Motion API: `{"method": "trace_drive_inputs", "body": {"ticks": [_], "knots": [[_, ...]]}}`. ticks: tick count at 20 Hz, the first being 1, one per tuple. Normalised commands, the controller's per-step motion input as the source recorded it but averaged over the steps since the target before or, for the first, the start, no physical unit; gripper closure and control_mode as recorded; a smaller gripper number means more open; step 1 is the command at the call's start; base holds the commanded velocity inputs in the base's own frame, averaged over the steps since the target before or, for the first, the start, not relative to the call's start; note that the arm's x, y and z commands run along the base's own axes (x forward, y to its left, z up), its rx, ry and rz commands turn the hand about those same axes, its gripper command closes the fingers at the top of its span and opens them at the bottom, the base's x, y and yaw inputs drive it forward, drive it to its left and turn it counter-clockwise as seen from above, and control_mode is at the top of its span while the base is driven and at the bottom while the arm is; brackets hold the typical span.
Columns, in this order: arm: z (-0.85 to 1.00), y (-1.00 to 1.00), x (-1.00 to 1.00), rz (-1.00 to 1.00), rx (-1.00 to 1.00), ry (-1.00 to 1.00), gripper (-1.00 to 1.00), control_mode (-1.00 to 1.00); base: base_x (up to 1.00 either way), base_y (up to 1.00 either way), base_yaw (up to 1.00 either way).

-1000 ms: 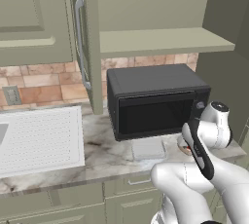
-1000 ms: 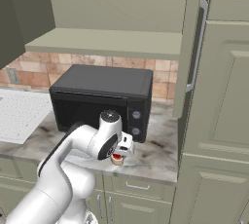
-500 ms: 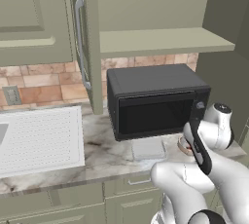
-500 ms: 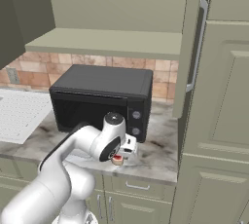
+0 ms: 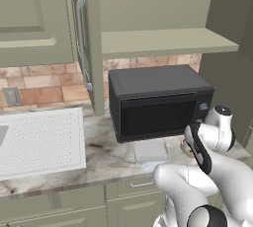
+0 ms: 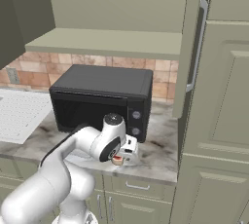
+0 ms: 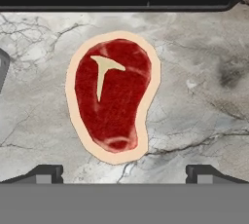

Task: Retrieve the tupperware from the cabinet, then place the raw meat into the tupperware to avoid contamination.

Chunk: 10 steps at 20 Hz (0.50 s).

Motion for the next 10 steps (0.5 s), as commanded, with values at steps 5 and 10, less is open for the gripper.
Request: {"method": "trace_drive_inputs", "body": {"ticks": [5, 10], "knots": [[-0.10, 0.01, 0.00, 0.00, 0.00, 0.04, -1.00, -1.00, 0.00, 0.00, 0.00], [-0.13, 0.07, 0.01, 0.02, 0.00, 0.04, -1.00, -1.00, 0.00, 0.00, 0.00]]}}
